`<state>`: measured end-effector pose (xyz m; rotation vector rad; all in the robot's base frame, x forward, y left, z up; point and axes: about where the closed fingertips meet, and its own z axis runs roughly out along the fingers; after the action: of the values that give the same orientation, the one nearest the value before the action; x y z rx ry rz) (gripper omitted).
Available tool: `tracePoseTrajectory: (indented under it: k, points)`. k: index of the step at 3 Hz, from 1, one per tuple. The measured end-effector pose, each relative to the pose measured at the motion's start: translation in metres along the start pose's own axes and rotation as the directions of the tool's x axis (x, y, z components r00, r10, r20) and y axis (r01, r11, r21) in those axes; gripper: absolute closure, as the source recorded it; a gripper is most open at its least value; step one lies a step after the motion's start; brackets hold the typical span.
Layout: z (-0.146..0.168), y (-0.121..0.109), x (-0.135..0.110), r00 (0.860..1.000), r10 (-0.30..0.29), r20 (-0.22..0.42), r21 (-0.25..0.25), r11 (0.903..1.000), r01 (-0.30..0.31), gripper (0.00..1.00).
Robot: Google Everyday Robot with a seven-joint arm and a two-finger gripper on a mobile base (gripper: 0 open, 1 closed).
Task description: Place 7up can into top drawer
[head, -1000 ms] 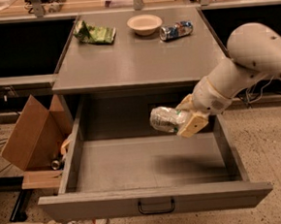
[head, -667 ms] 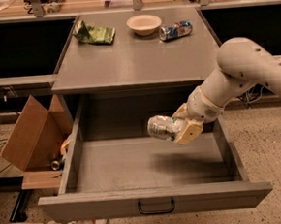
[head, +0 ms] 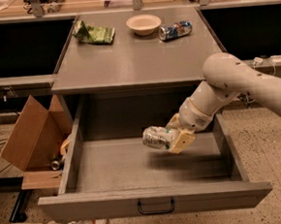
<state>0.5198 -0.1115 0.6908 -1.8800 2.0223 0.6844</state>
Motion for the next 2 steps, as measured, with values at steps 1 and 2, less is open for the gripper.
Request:
tracePoseTrajectory:
  k: [1, 2]
  points:
    - [0.016, -0.003, 0.008, 1.0, 0.006, -0.007, -0.019, 0.9998, -0.006, 1.0]
    - [0.027, -0.006, 0.015, 1.0, 0.019, -0.003, -0.031, 0.9993, -0.02, 0.81]
